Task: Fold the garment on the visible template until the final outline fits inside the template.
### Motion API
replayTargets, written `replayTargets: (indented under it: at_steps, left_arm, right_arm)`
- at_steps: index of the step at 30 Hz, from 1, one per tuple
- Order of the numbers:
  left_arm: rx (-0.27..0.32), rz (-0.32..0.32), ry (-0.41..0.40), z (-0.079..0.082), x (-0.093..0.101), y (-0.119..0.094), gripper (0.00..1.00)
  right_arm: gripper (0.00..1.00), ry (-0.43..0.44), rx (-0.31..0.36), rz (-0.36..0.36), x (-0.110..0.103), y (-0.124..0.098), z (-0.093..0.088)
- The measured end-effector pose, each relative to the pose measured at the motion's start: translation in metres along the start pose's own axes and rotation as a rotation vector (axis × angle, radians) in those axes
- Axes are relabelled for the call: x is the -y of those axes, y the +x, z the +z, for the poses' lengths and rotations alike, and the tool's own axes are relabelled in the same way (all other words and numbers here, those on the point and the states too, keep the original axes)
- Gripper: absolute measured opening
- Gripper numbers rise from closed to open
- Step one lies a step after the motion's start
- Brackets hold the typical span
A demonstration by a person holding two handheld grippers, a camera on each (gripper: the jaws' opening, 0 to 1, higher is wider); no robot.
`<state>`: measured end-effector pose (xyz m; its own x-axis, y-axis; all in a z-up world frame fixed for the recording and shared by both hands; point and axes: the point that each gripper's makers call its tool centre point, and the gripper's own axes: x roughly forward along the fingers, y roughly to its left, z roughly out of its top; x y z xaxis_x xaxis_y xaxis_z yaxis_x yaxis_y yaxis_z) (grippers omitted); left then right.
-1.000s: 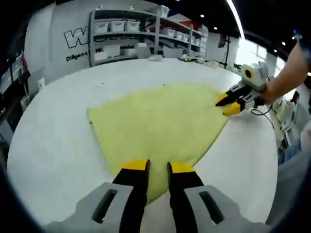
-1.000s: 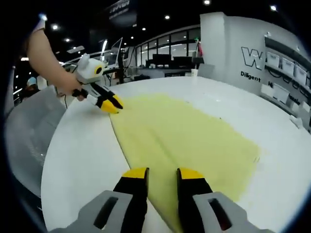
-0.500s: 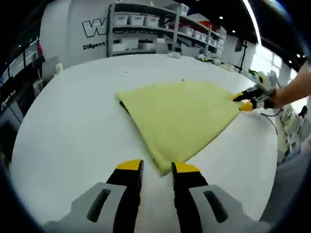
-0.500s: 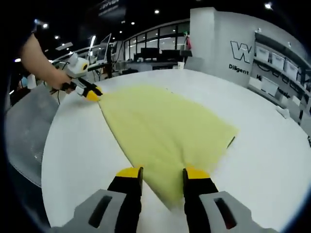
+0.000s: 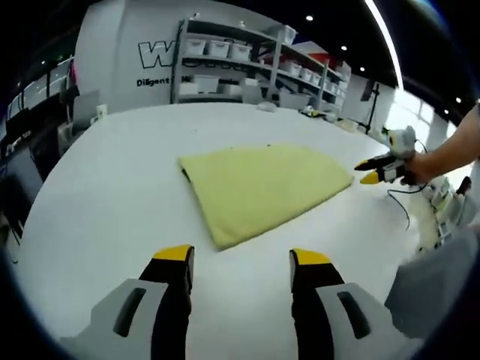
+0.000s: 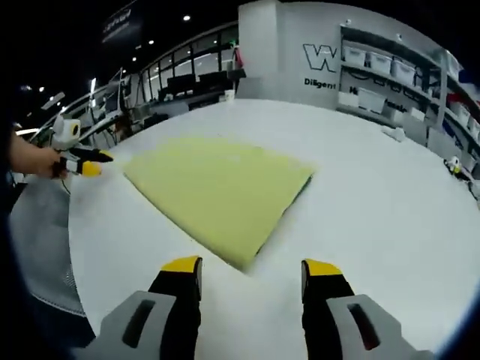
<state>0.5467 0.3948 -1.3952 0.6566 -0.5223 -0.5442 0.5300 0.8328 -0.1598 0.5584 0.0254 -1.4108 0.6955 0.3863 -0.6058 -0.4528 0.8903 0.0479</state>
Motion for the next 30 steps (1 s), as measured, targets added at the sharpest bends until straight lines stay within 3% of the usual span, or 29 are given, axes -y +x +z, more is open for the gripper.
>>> replayTargets:
  at_steps: [4, 7, 12, 16, 21, 30]
  left_arm:
    - [0.019, -0.004, -0.003, 0.0, 0.014, -0.006, 0.64]
    - [0.033, -0.013, 0.012, 0.0, 0.026, -0.011, 0.66]
    - [0.039, -0.021, 0.025, -0.012, 0.04, -0.019, 0.7]
    - [0.023, 0.004, 0.021, -0.023, 0.035, -0.023, 0.7]
    - [0.072, 0.026, 0.013, -0.008, 0.031, -0.024, 0.74]
    - [0.086, 0.019, 0.028, -0.007, 0.037, -0.023, 0.77]
  right_arm:
    - [0.63, 0.03, 0.035, -0.01, -0.011, -0.011, 0.004]
    - [0.7, 0.054, 0.065, -0.01, -0.027, -0.018, 0.004]
    - [0.87, 0.088, 0.067, -0.001, -0.05, -0.024, -0.008]
    - [0.93, 0.093, 0.068, 0.013, -0.065, -0.029, -0.015]
    - [0.98, 0.083, 0.095, 0.03, -0.074, -0.037, -0.012]
    - [0.99, 0.087, 0.13, 0.015, -0.071, -0.045, 0.003]
